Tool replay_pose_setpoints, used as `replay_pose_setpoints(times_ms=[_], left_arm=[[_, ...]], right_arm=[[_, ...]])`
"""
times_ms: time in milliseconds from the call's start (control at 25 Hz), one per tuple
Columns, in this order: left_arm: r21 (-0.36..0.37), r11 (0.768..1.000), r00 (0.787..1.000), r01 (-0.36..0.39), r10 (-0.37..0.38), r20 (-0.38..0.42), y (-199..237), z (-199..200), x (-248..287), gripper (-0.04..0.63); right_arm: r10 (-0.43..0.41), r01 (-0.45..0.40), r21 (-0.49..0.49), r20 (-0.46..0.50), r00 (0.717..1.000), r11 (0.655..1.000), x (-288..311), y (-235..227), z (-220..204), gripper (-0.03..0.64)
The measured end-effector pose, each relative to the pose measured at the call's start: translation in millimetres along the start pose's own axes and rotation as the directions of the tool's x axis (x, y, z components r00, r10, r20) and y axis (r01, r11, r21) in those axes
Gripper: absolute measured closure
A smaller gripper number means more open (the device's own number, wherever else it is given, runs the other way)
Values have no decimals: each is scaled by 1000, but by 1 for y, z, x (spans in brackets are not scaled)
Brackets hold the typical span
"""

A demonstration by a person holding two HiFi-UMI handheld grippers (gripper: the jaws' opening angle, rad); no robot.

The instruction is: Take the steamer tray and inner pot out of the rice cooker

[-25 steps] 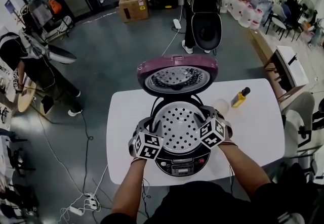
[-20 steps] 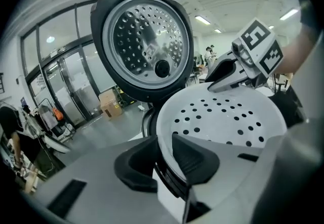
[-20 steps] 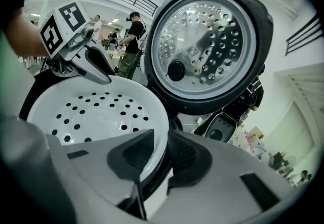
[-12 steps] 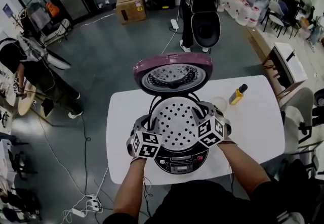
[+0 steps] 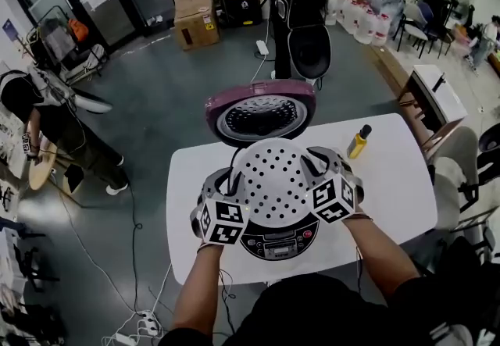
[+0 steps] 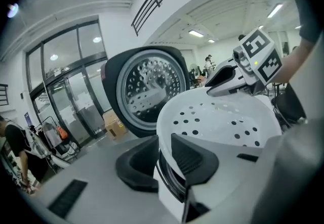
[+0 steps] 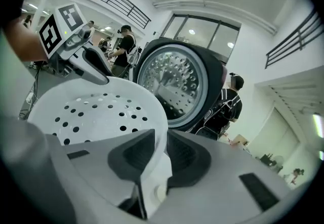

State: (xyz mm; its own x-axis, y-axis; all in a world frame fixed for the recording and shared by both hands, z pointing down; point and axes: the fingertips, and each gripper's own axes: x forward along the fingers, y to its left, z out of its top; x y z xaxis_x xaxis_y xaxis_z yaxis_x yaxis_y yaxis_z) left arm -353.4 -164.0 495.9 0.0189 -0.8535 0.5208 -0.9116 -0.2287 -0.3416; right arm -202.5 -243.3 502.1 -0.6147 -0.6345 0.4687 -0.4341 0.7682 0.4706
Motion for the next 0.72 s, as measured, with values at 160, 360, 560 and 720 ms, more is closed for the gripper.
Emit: replay_pose_setpoints(times_ms=[160, 360, 560, 720], left_arm=[[41, 999, 998, 26, -29, 64, -11, 27, -21, 517], [67, 995, 992, 72, -78, 101, -50, 49, -26, 517], [63, 995, 992, 78, -84, 93, -93, 70, -21, 517], [46, 997, 995, 63, -66, 79, -120, 95, -8, 522]], right_arm=[[-69, 69, 4, 2, 998, 998, -35, -12, 3, 542], [-109, 109, 27, -24, 994, 994, -74, -27, -23, 541], [-105, 106, 40, -17, 994, 994, -99, -52, -55, 543], [-91, 92, 32, -11, 996, 995, -113, -81, -76, 543]])
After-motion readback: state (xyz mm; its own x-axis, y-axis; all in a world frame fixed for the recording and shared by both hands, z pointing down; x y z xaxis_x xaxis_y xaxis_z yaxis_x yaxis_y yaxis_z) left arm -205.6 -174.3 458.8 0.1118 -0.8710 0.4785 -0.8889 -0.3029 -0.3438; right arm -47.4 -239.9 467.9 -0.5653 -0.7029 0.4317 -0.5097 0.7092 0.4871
